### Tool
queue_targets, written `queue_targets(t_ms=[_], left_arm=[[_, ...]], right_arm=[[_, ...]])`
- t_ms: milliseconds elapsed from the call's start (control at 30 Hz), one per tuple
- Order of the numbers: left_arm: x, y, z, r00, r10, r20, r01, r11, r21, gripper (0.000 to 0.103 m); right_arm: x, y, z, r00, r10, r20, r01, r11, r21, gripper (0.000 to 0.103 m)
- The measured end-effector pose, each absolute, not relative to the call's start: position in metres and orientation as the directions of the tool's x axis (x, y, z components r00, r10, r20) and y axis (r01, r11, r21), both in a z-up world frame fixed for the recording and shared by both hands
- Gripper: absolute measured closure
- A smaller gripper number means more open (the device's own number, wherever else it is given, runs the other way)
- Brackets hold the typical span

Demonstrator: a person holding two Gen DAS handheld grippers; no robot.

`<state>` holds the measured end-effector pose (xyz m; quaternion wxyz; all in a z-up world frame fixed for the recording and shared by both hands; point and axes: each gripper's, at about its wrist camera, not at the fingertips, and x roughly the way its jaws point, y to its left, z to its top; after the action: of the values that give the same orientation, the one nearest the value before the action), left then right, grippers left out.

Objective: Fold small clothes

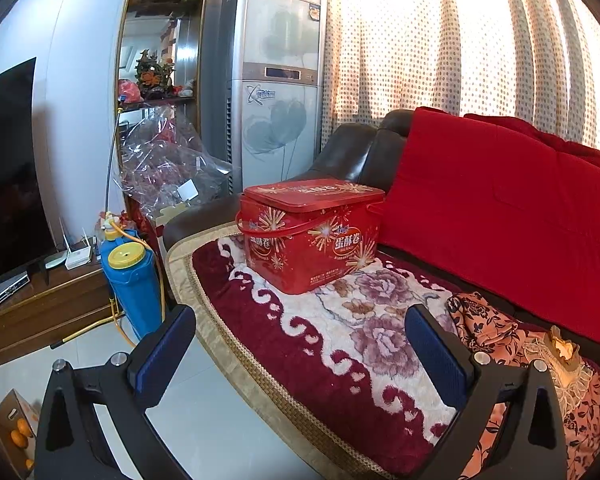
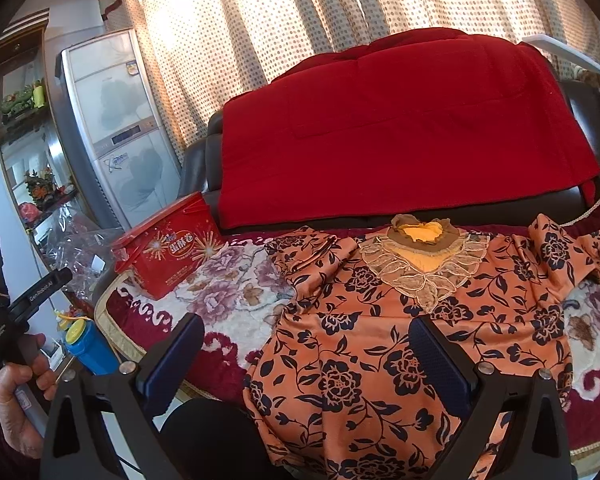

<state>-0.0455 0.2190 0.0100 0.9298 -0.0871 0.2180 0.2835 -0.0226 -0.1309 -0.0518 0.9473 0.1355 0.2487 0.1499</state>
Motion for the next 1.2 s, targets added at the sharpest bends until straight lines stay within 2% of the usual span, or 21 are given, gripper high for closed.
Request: queue_targets(t_ms=[167,300,500,567,667,733,867,967,1100,1133,1200], left_arm=[[-0.042,0.211,0.010,0.748,0.482,-0.456,-0.557,0.830,-0.038,0.000],[-0.014,0.172,0.010,0.786,0.402,-0.470,-0.462,0.887,-0.014,0.000],[0.082,0.057,-0.017,0.757,0.145,-0.637,-0.145,0.988,0.053,0.000],[0.115,0.010,-0.042,0.700,0.034,-0.713,-0.017,0.999,0.031,0.000],[0.147,-0.047,-0.078,0.637,-0.060,-0.768,0.091,0.996,-0.002,0.000],[0.165,-0.082,-0.104,0.608,-0.065,-0.791,0.131,0.991,0.019,0.000],[0.184,-0.131,-0.143,0.598,0.014,-0.802,0.186,0.970,0.155,0.000],[0.188,-0.141,-0.157,0.622,0.005,-0.783,0.216,0.960,0.178,0.000],[0.198,-0.140,-0.165,0.641,0.035,-0.767,0.214,0.951,0.223,0.000],[0.202,-0.138,-0.166,0.639,0.031,-0.768,0.214,0.953,0.216,0.000],[0.212,-0.131,-0.168,0.632,0.021,-0.775,0.205,0.959,0.193,0.000]], right_arm=[[-0.023,-0.133,-0.051,0.830,0.349,-0.436,-0.208,0.918,0.338,0.000],[-0.019,-0.151,-0.057,0.825,0.352,-0.442,-0.189,0.909,0.371,0.000],[0.003,-0.245,-0.085,0.849,0.244,-0.470,0.006,0.883,0.469,0.000],[0.010,-0.288,-0.096,0.856,0.197,-0.477,0.090,0.853,0.513,0.000],[0.021,-0.362,-0.118,0.864,0.082,-0.497,0.243,0.796,0.554,0.000],[0.033,-0.419,-0.137,0.855,0.007,-0.519,0.349,0.731,0.586,0.000],[0.056,-0.517,-0.166,0.837,-0.091,-0.539,0.485,0.579,0.655,0.000],[0.075,-0.576,-0.180,0.840,-0.167,-0.516,0.530,0.448,0.720,0.000],[0.123,-0.635,-0.200,0.806,-0.222,-0.549,0.592,0.330,0.736,0.001],[0.135,-0.646,-0.206,0.796,-0.230,-0.560,0.605,0.297,0.739,0.005],[0.148,-0.659,-0.217,0.770,-0.260,-0.582,0.635,0.231,0.737,0.023]])
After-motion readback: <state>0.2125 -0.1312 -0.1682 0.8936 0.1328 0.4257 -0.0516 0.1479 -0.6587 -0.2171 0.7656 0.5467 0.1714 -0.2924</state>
